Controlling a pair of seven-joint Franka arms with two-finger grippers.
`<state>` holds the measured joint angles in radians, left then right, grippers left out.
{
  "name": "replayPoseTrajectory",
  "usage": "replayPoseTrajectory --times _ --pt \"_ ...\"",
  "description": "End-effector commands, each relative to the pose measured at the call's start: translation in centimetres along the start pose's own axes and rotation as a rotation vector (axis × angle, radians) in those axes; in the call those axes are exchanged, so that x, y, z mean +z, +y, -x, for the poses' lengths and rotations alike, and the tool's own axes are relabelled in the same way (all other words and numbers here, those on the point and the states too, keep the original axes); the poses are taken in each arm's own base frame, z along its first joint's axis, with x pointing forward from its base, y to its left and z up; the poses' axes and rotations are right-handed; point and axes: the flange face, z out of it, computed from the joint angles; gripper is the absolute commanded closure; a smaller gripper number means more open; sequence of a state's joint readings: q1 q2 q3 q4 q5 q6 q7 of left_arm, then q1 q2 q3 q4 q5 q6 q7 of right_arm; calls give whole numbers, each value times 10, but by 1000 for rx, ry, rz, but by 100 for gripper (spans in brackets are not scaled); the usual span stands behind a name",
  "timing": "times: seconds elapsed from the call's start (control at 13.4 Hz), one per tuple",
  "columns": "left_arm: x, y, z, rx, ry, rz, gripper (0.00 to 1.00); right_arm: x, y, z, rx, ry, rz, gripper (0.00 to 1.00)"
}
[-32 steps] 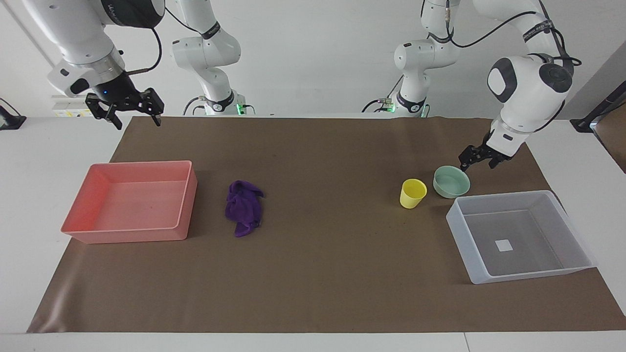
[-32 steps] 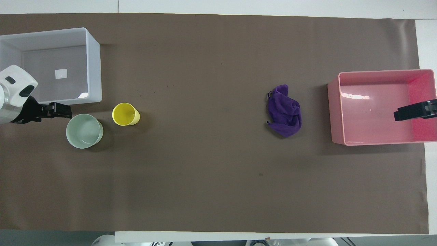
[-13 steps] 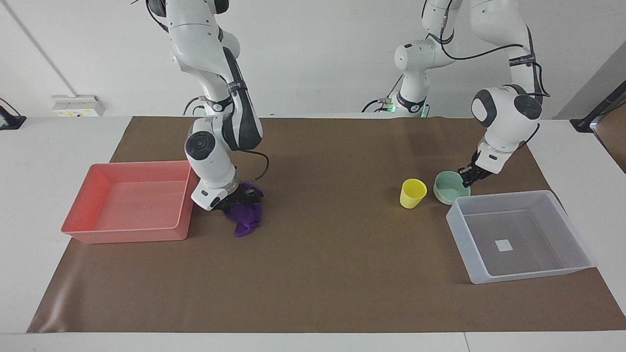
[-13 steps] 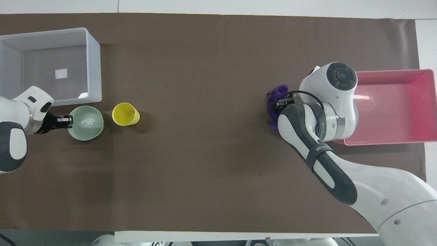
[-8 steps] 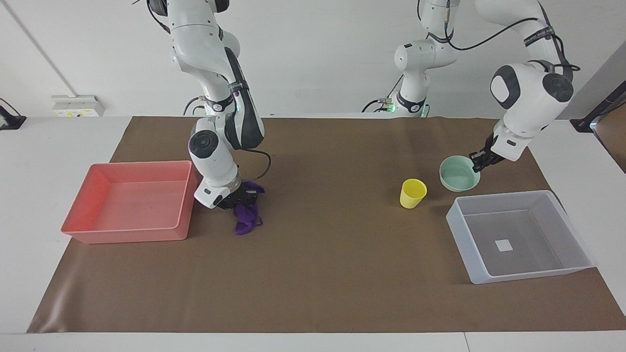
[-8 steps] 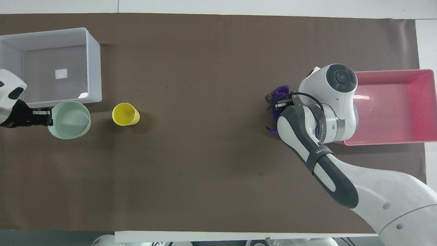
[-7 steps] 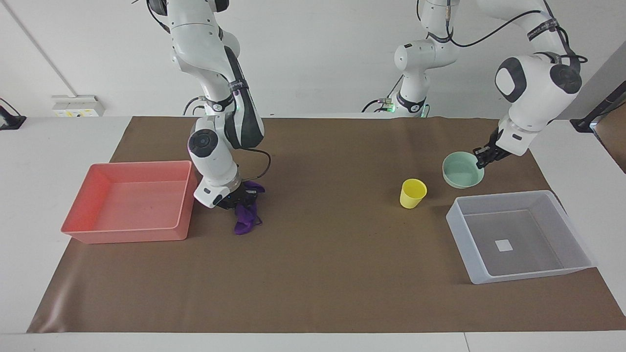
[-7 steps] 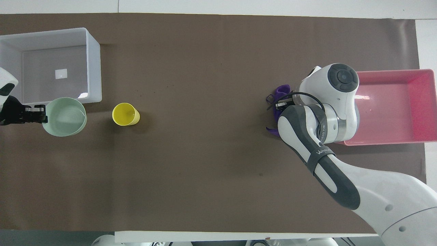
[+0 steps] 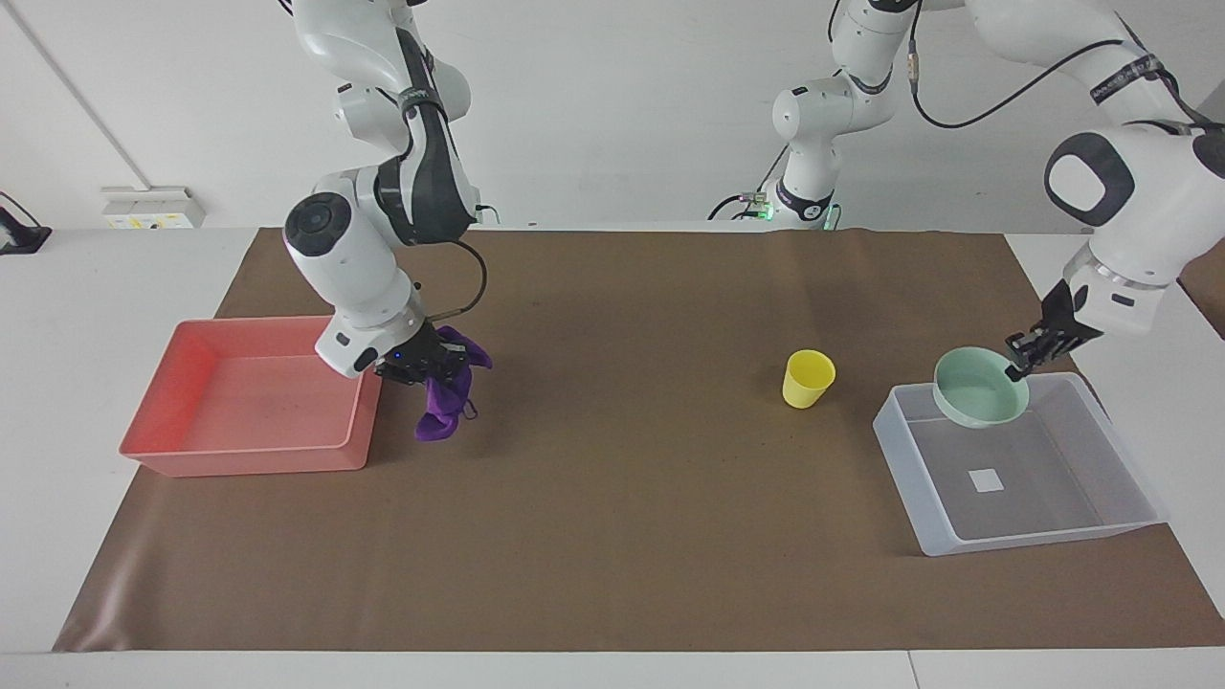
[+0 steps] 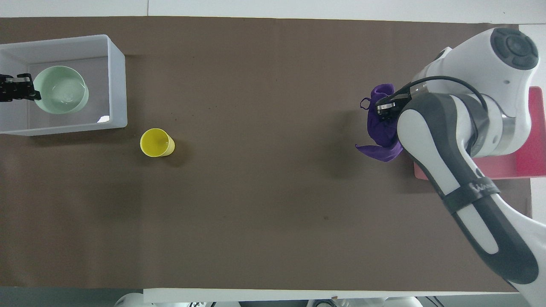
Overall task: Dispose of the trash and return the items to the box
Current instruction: 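Lift the bowl into the clear box while the right gripper lifts the cloth, then release the bowl in the clear box while the right gripper lowers the cloth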
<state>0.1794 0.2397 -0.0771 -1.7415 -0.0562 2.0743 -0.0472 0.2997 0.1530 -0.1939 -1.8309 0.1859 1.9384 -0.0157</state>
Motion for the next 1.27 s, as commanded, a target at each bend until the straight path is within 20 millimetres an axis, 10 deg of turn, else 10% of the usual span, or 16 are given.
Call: replayPoseTrajectory --times 0.0,0.15,0.22,0.3,0.37,0.67,0.97,1.05,1.2 --pt "40 -10 -25 -35 32 17 100 -46 42 -1 -1 -14 2 100" --pt "68 -9 -29 -28 38 15 100 -70 81 7 -33 -21 49 100" --pt "80 -5 -25 -3 29 1 80 -72 101 13 -44 -32 71 100" --pt "82 -4 -24 29 39 -34 9 -70 126 20 -62 -32 77 100" --pt "76 -3 -24 30 43 -49 0 -62 142 27 -68 -34 75 100" --pt "-12 36 4 78 14 -57 0 1 187 46 -25 4 94 100" --pt "-27 133 75 160 -224 -103 0 64 192 54 -28 32 115 96" --pt "-18 150 94 169 -240 -113 0 68 191 56 -38 22 113 85" --pt "6 174 129 133 -188 -111 0 64 189 53 -42 24 112 22"
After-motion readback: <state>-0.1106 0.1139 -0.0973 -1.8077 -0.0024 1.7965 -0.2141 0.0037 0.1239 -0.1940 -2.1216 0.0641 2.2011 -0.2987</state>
